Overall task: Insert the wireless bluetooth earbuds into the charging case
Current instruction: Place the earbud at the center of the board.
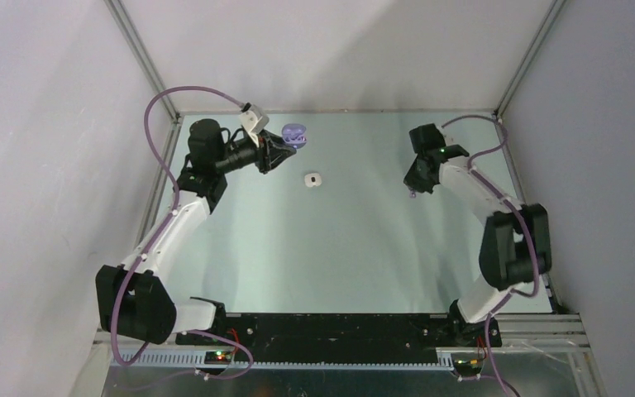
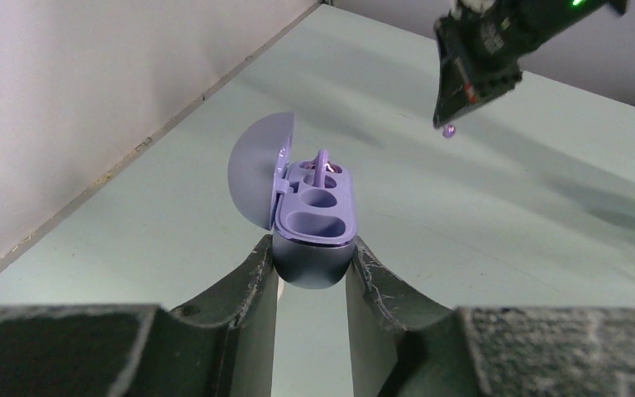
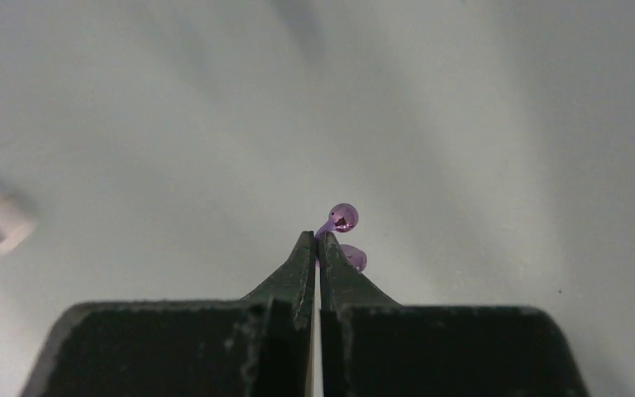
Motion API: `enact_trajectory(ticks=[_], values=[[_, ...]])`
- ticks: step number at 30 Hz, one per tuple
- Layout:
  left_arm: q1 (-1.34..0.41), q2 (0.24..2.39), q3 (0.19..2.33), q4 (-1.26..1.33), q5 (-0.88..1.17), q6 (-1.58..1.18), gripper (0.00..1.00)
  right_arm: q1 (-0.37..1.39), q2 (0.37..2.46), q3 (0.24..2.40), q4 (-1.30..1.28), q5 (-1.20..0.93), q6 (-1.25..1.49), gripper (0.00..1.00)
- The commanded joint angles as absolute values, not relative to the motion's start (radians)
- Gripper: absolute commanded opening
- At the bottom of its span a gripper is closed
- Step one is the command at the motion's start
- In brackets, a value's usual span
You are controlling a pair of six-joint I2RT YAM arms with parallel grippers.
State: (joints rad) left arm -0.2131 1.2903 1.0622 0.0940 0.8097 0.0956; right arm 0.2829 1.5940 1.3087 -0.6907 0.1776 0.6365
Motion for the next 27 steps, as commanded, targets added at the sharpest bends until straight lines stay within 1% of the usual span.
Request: enact_trajectory(ticks=[1,6,12,13,15,16,17,18,20,21,22,24,26,27], values=[[-0.229,1.258,1.080,0.127,0.779,0.070,0.00,0.292,1.698,1.284,-0.760,0.350,0.914,0.00],[-0.254,1.256,1.084,0.119,0.801,0.081,0.00,0.278,1.792,1.284,-0.774,0.322,1.021,0.00],[-0.286,1.273,1.105,0.126,0.840,0.076,0.00,0.263,1.853,1.282,-0.793,0.258,1.091,0.00],[-0.287,1.281,1.108,0.125,0.843,0.075,0.00,0.263,1.860,1.282,-0.791,0.251,1.094,0.01],[-0.287,1.293,1.120,0.123,0.845,0.067,0.00,0.262,1.880,1.283,-0.781,0.224,1.096,0.14],[-0.287,1.296,1.129,0.122,0.844,0.067,0.00,0.256,1.891,1.285,-0.769,0.207,1.088,0.23],[-0.287,1.303,1.132,0.117,0.841,0.070,0.00,0.252,1.895,1.288,-0.768,0.205,1.080,0.26],[-0.287,1.309,1.142,0.104,0.839,0.079,0.00,0.240,1.895,1.305,-0.778,0.197,1.061,0.34],[-0.286,1.316,1.156,0.086,0.833,0.092,0.00,0.213,1.892,1.343,-0.792,0.172,1.005,0.42],[-0.286,1.318,1.160,0.080,0.831,0.095,0.00,0.203,1.881,1.378,-0.796,0.162,0.950,0.43],[-0.285,1.318,1.166,0.072,0.831,0.103,0.00,0.181,1.875,1.401,-0.810,0.155,0.919,0.47],[-0.284,1.320,1.173,0.068,0.828,0.113,0.00,0.146,1.854,1.477,-0.822,0.115,0.778,0.55],[-0.284,1.323,1.183,0.072,0.821,0.120,0.00,0.112,1.839,1.559,-0.815,-0.011,0.596,0.60],[-0.284,1.325,1.187,0.074,0.814,0.120,0.00,0.102,1.836,1.618,-0.811,-0.128,0.446,0.62]])
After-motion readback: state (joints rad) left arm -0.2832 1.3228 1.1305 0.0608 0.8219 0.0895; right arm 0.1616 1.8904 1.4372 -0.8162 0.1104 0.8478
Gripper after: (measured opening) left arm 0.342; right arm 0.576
